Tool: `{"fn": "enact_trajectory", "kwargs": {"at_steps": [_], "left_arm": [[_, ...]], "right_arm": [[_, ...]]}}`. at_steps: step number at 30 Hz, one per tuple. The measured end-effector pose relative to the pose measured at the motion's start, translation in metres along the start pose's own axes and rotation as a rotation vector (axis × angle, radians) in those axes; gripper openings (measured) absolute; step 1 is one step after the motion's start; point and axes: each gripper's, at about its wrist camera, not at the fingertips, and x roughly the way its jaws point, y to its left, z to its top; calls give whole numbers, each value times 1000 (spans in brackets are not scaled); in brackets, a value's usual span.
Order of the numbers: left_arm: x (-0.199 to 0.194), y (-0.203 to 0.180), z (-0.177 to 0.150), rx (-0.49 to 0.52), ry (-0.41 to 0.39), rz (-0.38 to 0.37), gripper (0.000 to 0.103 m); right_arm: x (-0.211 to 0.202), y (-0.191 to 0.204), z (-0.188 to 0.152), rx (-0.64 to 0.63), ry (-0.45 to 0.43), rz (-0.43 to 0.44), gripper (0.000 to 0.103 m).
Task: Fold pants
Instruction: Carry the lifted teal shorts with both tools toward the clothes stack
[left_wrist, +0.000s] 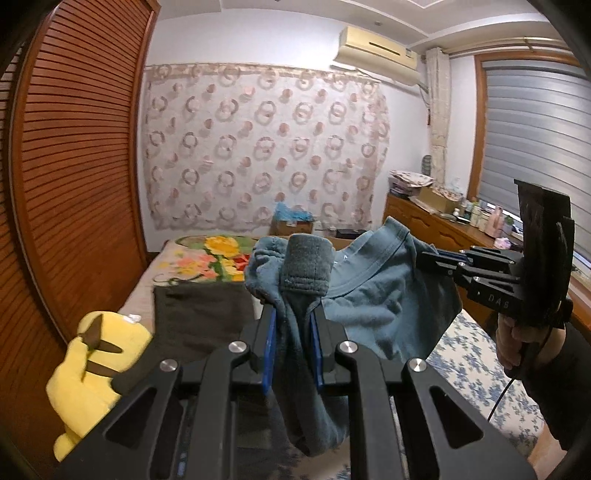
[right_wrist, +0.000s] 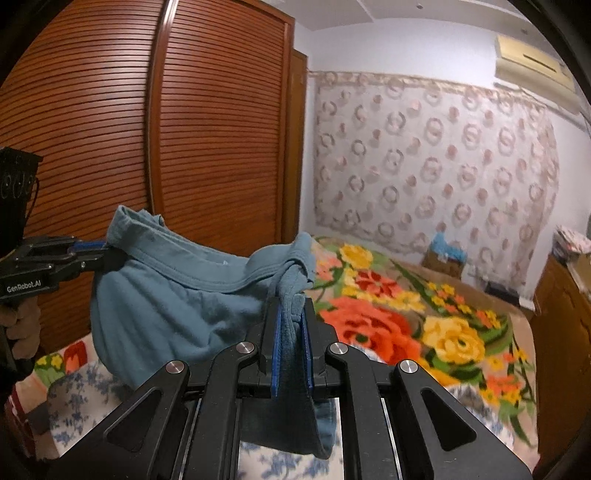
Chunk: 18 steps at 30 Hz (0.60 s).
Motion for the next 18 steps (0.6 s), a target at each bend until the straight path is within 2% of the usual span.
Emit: {"fn": "enact_trajectory", "kwargs": {"at_steps": [8, 18], "left_arm": [[-2, 35, 1, -27, -16, 58, 14], [5, 66, -19, -108, -11, 87, 14]], "right_arm": [[41, 16, 30, -49, -24, 44, 7], [102, 39, 55, -150, 1, 68, 7]]}}
